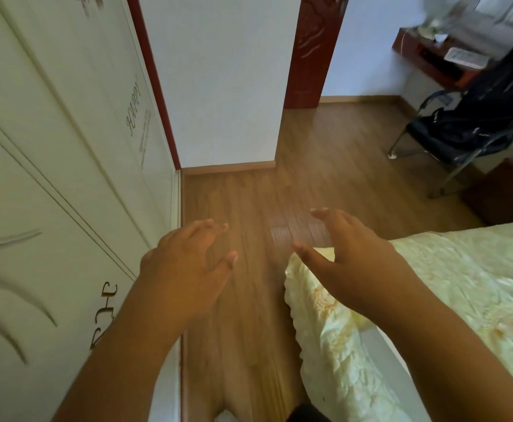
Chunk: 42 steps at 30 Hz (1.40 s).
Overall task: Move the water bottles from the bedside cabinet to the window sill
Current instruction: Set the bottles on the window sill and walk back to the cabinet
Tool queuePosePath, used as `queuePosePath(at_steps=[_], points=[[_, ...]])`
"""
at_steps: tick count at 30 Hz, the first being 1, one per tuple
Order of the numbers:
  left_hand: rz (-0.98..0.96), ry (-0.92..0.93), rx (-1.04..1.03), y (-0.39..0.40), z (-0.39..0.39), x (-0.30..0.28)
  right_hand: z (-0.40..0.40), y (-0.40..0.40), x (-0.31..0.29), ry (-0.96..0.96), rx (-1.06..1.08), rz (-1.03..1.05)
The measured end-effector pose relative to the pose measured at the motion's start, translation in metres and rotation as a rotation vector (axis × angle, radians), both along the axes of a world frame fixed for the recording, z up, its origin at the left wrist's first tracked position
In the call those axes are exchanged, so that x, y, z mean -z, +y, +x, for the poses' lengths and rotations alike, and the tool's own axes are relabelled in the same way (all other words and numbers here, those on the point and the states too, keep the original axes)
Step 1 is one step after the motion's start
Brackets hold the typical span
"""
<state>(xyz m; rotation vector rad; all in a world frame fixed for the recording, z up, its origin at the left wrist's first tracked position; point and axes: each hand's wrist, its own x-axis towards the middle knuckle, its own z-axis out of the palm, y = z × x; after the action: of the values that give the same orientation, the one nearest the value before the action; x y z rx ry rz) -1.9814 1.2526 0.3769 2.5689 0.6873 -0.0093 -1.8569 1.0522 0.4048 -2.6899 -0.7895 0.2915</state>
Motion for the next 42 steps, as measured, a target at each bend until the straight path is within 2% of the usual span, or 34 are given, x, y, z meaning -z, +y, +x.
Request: queuePosePath(at_steps=[8, 19, 27, 35, 42], points=[[0.033, 0.047, -0.079, 0.052, 0.049, 0.005, 0.062, 0.066, 0.008, 0.049, -0.081, -0.008], [0.126, -0.008, -0.243, 0.099, 0.15, -0.026, 0.201, 0.147, -0.004, 0.051, -0.237, 0.077], [0.072, 0.005, -0.245, 0.112, 0.212, -0.011, 0.266, 0.168, 0.003, 0.075, -0.288, 0.046], [0.033, 0.016, -0.168, 0.168, 0.284, 0.002, 0.321, 0.206, 0.017, 0.073, -0.182, 0.012], [-0.004, -0.013, -0.009, 0.244, 0.359, 0.005, 0.365, 0.255, 0.005, 0.034, -0.025, -0.012]])
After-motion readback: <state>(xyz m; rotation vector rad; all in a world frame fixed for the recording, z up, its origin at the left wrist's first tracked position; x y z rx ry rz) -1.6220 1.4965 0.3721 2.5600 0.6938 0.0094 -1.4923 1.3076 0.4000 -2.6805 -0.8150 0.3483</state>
